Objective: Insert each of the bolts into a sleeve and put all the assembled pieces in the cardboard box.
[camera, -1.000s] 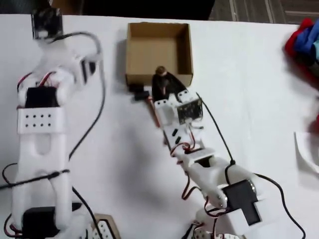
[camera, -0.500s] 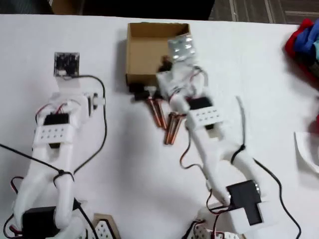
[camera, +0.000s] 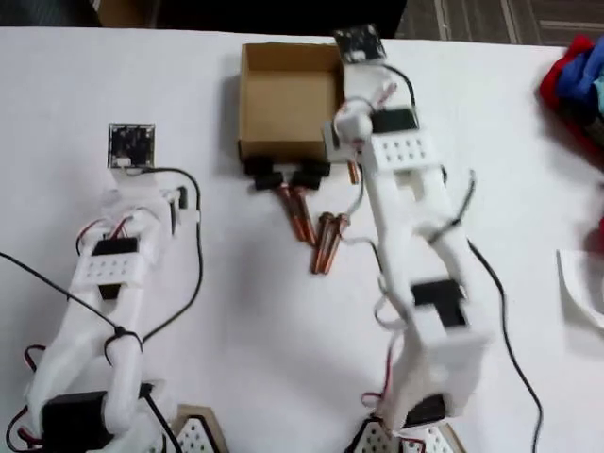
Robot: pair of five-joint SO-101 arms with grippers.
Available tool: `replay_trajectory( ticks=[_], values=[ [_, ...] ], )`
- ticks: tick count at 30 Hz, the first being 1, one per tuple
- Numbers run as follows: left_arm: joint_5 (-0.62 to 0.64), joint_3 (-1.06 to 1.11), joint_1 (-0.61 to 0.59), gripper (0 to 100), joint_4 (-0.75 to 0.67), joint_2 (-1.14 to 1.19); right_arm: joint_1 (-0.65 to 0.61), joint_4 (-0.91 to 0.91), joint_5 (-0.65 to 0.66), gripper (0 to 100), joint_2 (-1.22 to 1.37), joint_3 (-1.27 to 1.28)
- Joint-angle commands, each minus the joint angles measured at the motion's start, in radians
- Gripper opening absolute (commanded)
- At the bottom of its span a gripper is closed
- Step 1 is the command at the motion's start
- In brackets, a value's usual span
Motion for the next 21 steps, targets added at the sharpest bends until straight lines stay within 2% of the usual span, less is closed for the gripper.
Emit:
replay_trajectory(
  ticks=[1,6,9,21],
  values=[
    [-0.005,0.001,0.000,21,-0.021,-0.006,0.022,0.150,0.012,2.0,0.240,-0.531],
    [-0.005,0.002,0.000,21,-0.021,-0.005,0.059,0.174,0.012,2.0,0.542,-1.048],
    [-0.005,0.002,0.002,21,-0.023,-0.005,0.058,0.136,0.012,2.0,0.662,-1.231],
    [-0.006,0.004,0.026,21,-0.023,-0.003,0.050,0.024,0.005,2.0,0.831,-1.263]
  ],
)
